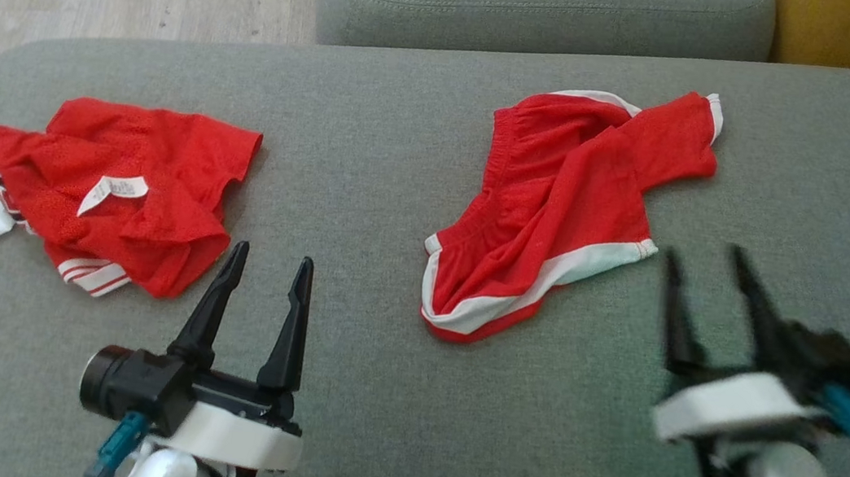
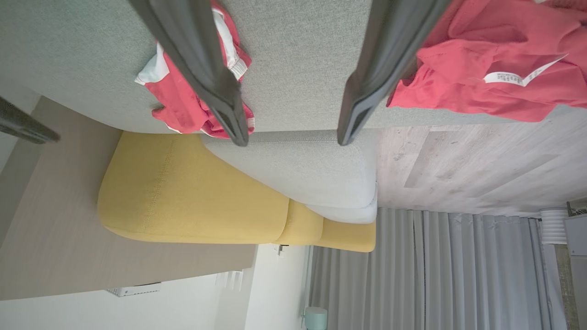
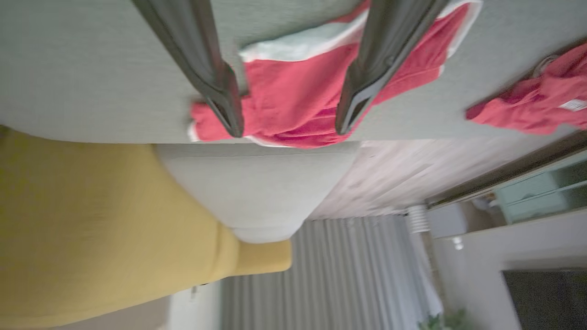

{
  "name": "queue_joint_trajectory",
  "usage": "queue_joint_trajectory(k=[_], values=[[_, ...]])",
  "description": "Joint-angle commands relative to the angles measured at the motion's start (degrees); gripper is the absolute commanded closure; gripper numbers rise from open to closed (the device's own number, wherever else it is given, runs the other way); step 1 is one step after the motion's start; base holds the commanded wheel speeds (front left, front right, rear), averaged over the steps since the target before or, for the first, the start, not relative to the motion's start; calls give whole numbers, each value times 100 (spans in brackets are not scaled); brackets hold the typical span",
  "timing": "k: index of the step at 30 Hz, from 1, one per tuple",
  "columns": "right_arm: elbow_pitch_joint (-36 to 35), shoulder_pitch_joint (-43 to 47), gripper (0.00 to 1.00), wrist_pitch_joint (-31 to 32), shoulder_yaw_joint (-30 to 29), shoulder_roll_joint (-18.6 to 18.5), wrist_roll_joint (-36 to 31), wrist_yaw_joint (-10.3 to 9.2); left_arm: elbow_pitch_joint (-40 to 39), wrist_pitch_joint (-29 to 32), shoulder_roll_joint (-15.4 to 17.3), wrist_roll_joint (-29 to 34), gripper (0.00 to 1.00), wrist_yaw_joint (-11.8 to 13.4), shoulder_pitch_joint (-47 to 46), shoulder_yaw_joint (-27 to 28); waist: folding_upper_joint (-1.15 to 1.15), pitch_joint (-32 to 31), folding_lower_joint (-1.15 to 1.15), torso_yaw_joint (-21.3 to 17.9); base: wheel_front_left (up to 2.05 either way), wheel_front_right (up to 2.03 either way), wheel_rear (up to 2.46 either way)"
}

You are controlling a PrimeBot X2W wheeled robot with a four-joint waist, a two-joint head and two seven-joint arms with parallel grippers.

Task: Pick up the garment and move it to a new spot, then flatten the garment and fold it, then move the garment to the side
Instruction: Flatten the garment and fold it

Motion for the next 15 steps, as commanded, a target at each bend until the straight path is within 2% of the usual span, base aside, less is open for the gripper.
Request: queue_joint_trajectory(k=[1, 6, 15], values=[[-239, -11, 0, -74, 55, 82, 4, 37, -198, -30, -18, -38, 0, 16, -182, 219, 0, 8, 0, 6, 0, 0, 0], [-575, 543, 0, -60, -639, 87, 366, 37, -222, -30, -20, -36, 0, 12, -218, 215, 0, 135, 0, 6, 0, 0, 0], [-231, 88, 0, -104, -907, 88, 395, 37, -202, -30, -21, -1, 0, -44, -396, 175, 0, 450, 0, 147, 0, 0, 0]])
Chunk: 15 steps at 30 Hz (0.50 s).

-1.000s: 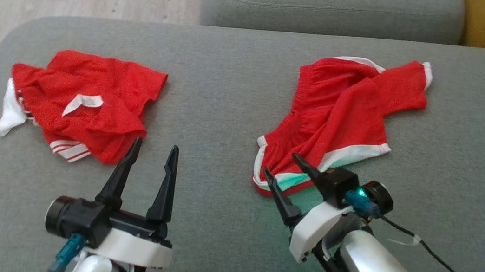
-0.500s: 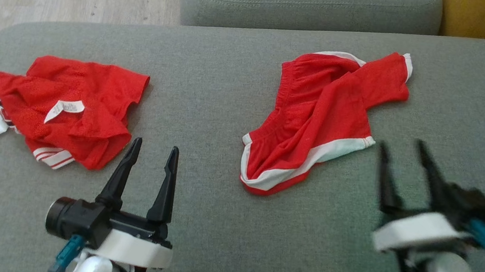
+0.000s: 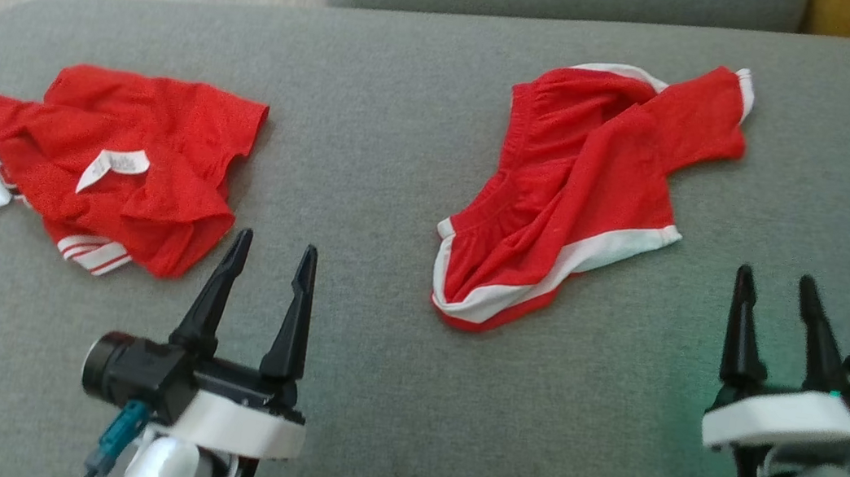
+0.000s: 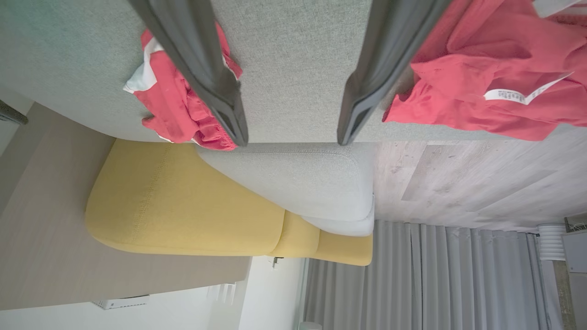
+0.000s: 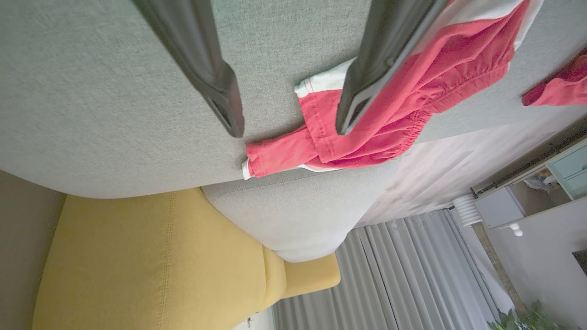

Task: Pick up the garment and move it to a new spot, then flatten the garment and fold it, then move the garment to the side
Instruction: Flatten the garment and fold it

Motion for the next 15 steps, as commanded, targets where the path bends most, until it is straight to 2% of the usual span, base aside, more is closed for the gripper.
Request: queue_joint_trajectory(k=[1, 15], values=[[-23, -374, 0, -35, 58, -22, -51, 39, -187, -30, -16, 2, 0, -24, -313, 177, 0, 100, 0, 76, 0, 0, 0], [1805, -1657, 0, 402, -519, -22, -874, 39, -130, -30, -17, -59, 0, -42, -531, 85, 0, 504, 0, 459, 0, 0, 0]])
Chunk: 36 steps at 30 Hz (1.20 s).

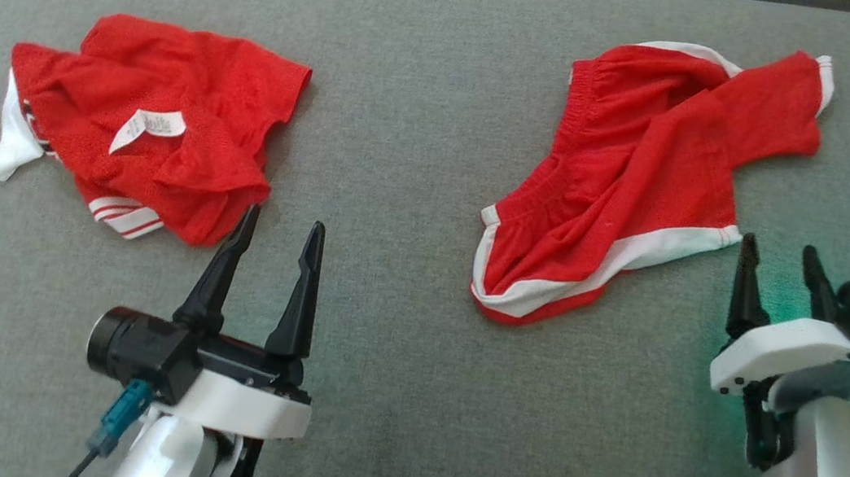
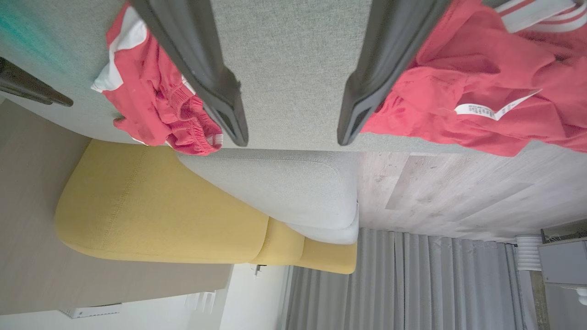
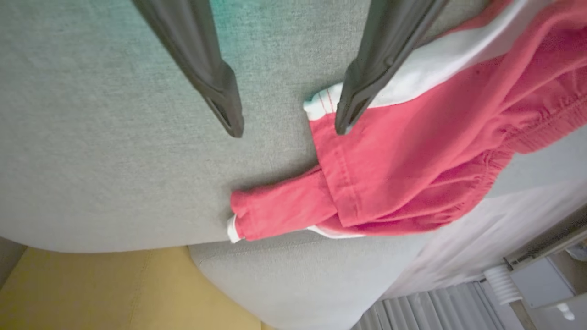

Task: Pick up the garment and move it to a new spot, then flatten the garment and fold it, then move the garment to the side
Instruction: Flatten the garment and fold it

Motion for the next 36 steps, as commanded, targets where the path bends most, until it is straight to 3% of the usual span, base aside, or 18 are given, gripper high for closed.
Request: queue_joint_trajectory(k=[1, 17, 18, 19, 20, 27, 36], values=[[2, -265, 0, 20, 115, -18, -128, 39, -151, -30, -10, -38, 0, 12, -246, 124, 0, 52, -1, 45, 0, 0, 0], [1231, -976, 0, 144, 82, -18, -823, 39, -160, -30, -10, -62, 0, 6, -383, 102, 0, 285, -1, 169, 0, 0, 0], [1289, -1006, 7, 128, 95, -18, -826, 39, -159, -30, -10, -60, 0, 7, -388, 106, 0, 293, -1, 167, 0, 0, 0], [1344, -1035, 64, 103, 100, -18, -825, 39, -155, -30, -10, -59, 0, 10, -393, 107, 0, 298, -1, 164, 0, 0, 0], [1388, -1061, 100, 67, 97, -18, -837, 39, -150, -30, -10, -59, 0, 13, -396, 107, 0, 301, -1, 159, 0, 0, 0], [1552, -1048, 100, -260, -103, -18, -857, 39, -89, -30, -10, -53, 0, 36, -340, 149, 0, 167, -1, 32, 0, 0, 0], [1067, -391, 100, -478, -1178, -18, -1045, 39, -89, -30, -10, -94, 0, 63, -133, 185, 0, -285, -1, -345, 0, 0, 0]])
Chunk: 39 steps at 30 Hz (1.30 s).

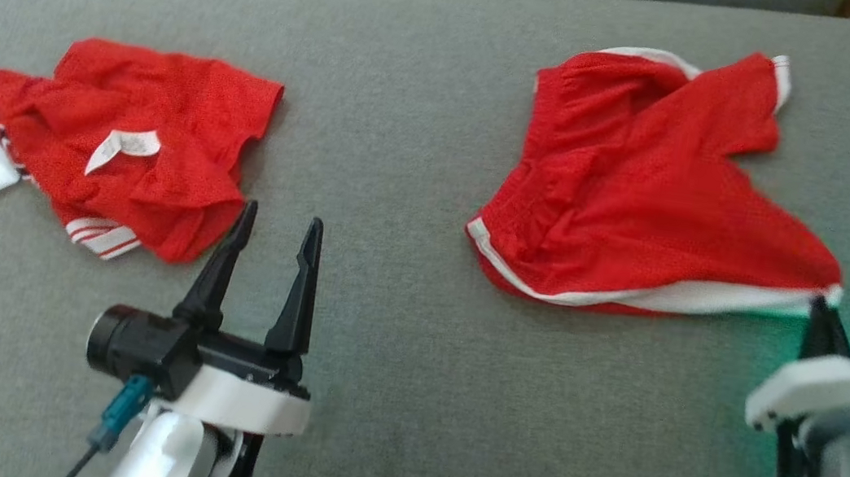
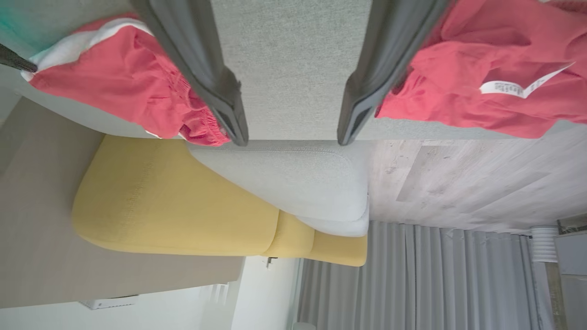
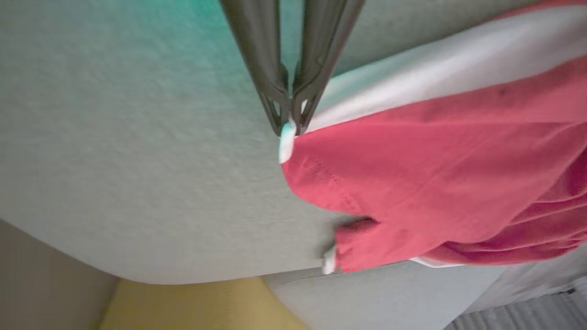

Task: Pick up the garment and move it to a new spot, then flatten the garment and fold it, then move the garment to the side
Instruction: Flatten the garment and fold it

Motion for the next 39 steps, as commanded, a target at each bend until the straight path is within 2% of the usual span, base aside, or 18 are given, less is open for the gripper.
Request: queue_joint_trajectory(k=[1, 7, 9, 15, 18, 21, 23, 26, 30, 32, 39], values=[[-317, 100, 100, -27, -77, -13, -82, 37, -182, -29, -6, -64, 0, 39, 11, 166, 0, -191, 1, -161, 0, 0, 0], [-784, 499, 100, 159, -471, -13, -82, 37, -182, -29, -6, -101, 0, 76, 141, 140, 0, -413, 1, -287, 0, 0, 0], [-921, 588, 0, 176, -481, -13, -45, 37, -175, -29, -6, -104, 0, 76, 167, 115, 0, -459, 1, -285, 0, 0, 0], [-1334, 713, 0, -58, 180, -13, 306, 37, -159, -29, -6, -110, 0, 64, 217, 105, 0, -562, 1, -246, 0, 0, 0], [-1740, 857, 0, -186, 1113, -13, 735, 37, -137, -29, -6, -109, 0, 57, 262, 102, 0, -626, 1, -216, 0, 0, 0], [-2259, 1141, 0, -194, 2296, -13, 1128, 37, -138, -29, -6, -120, 0, 74, 281, 96, 0, -662, 1, -181, 0, 0, 0], [-2540, 1323, 0, -52, 2982, -13, 1210, 37, -153, -29, -6, -131, 0, 85, 273, 76, 0, -655, 1, -145, 0, 0, 0], [-2765, 1450, 0, 230, 3654, -13, 1124, 37, -180, -29, -6, -144, 0, 92, 241, 38, 0, -596, 1, -72, 0, 0, 0], [-2661, 1324, 0, 529, 4047, -13, 927, 37, -197, -29, -6, -158, 0, 96, 200, -1, 0, -475, 1, 44, 0, 0, 0], [-2388, 1087, 0, 691, 4149, -13, 790, 37, -198, -29, -6, -165, 0, 93, 130, -42, 0, -356, 1, 154, 0, 0, 0], [-1632, 538, 0, 760, 4032, -13, 478, 37, -197, -29, -6, -218, 0, 113, -51, -124, 0, -98, 1, 433, 0, 0, 0]])
